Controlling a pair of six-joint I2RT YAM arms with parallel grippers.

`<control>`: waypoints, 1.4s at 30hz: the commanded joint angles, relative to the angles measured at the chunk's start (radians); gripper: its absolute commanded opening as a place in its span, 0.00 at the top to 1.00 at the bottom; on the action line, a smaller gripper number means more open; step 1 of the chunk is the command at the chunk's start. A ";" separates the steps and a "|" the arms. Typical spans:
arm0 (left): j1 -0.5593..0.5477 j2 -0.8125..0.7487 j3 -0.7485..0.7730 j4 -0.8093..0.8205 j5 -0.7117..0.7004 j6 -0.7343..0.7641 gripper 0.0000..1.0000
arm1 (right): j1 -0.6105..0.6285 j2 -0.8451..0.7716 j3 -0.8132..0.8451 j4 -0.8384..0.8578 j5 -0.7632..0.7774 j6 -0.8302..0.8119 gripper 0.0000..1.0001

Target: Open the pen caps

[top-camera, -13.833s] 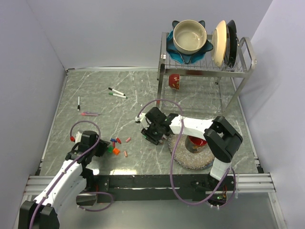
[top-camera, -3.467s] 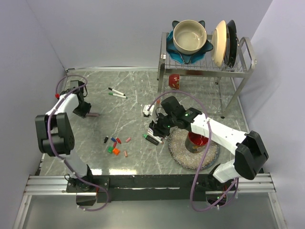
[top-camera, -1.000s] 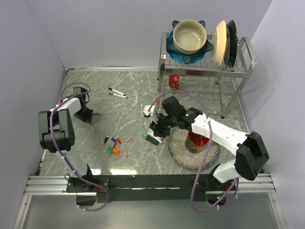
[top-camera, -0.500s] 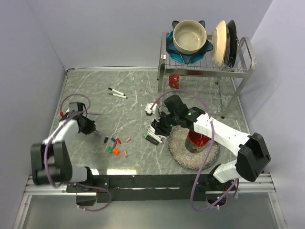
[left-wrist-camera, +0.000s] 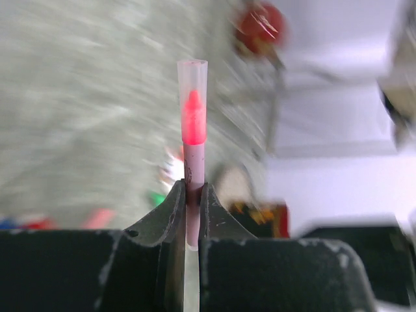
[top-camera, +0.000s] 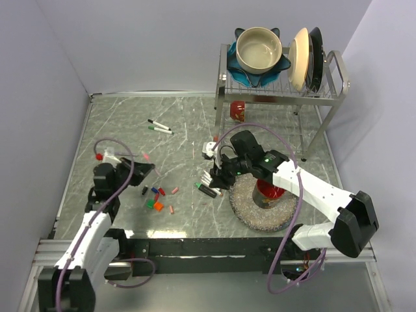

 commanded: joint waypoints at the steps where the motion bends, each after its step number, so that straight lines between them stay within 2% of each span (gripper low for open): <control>1: -0.271 -0.013 -0.011 0.364 -0.066 -0.080 0.99 | -0.009 -0.020 -0.029 0.138 -0.136 0.137 0.49; 4: -0.420 0.034 -0.004 0.474 -0.190 -0.081 0.99 | -0.008 -0.008 -0.059 0.223 -0.190 0.272 0.45; 7: -0.514 0.091 -0.005 0.562 -0.253 -0.089 0.99 | -0.006 0.000 -0.092 0.314 -0.205 0.384 0.40; 13: -0.628 0.198 0.021 0.634 -0.339 -0.085 0.99 | -0.008 -0.025 -0.145 0.452 -0.032 0.637 0.38; 22: -0.721 0.294 0.073 0.676 -0.376 -0.060 0.99 | -0.009 0.006 -0.141 0.478 0.023 0.679 0.42; 26: -0.749 0.309 0.085 0.690 -0.384 -0.052 0.99 | -0.014 0.006 -0.139 0.478 0.051 0.685 0.51; 28: -0.763 0.317 0.088 0.696 -0.379 -0.046 0.99 | -0.020 0.001 -0.142 0.484 0.060 0.685 0.62; 29: -0.766 0.320 0.087 0.700 -0.376 -0.042 0.99 | -0.026 -0.003 -0.142 0.486 0.063 0.687 0.68; 30: -0.769 0.321 0.087 0.713 -0.375 -0.035 0.99 | -0.029 -0.005 -0.142 0.486 0.060 0.687 0.84; 31: -0.775 0.324 0.078 0.737 -0.372 -0.032 0.99 | -0.032 -0.003 -0.138 0.481 0.054 0.681 0.94; 32: -0.777 0.323 0.076 0.748 -0.372 -0.029 0.94 | -0.035 0.001 -0.133 0.474 0.046 0.676 1.00; 34: -0.778 0.312 0.076 0.737 -0.381 -0.020 0.80 | -0.037 0.007 -0.118 0.460 0.023 0.653 1.00; 35: -0.778 0.302 0.078 0.722 -0.404 -0.016 0.71 | -0.037 0.015 -0.110 0.436 0.004 0.641 1.00; 36: -0.778 0.291 0.081 0.707 -0.407 -0.005 0.55 | -0.037 0.020 -0.095 0.410 -0.010 0.613 1.00; 38: -0.778 0.234 0.082 0.638 -0.482 0.015 0.42 | -0.037 0.035 -0.077 0.373 -0.036 0.573 1.00; 42: -0.778 0.122 0.090 0.540 -0.572 0.043 0.34 | -0.037 0.058 -0.037 0.291 -0.096 0.501 1.00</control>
